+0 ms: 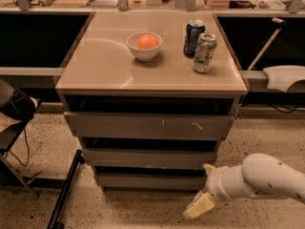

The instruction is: Open middle drawer

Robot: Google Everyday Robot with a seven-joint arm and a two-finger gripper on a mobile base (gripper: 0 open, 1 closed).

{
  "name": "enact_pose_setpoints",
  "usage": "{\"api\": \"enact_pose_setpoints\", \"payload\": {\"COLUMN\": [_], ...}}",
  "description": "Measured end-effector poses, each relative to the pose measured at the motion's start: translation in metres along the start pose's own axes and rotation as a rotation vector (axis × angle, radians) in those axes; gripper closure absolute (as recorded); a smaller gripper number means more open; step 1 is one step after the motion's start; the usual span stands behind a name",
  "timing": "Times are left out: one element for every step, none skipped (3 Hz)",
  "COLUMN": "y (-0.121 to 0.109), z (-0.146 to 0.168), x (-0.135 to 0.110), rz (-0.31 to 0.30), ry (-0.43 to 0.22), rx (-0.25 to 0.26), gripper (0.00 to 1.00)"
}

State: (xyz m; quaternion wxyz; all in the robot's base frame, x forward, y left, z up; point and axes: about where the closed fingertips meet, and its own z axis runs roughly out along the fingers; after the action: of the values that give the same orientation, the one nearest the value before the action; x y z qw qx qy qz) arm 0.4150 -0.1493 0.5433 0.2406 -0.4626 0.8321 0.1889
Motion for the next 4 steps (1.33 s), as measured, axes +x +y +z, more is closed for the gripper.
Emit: {"api": "enact_pose_setpoints", "payload": {"y": [0.015,0.026,0.02,0.004], "z": [0.072,0.092,0.101,0.123], "x": [-0.006,0.009,0.012,-0.01], "rz": [0.046,0.08,0.067,-0.034], "ry": [-0.063,-0.063,-0.08,-0.185], "rx": [-0.119,-0.166,-0.135,-0.038], "gripper": [0.0,0.0,0.0,0.0]}}
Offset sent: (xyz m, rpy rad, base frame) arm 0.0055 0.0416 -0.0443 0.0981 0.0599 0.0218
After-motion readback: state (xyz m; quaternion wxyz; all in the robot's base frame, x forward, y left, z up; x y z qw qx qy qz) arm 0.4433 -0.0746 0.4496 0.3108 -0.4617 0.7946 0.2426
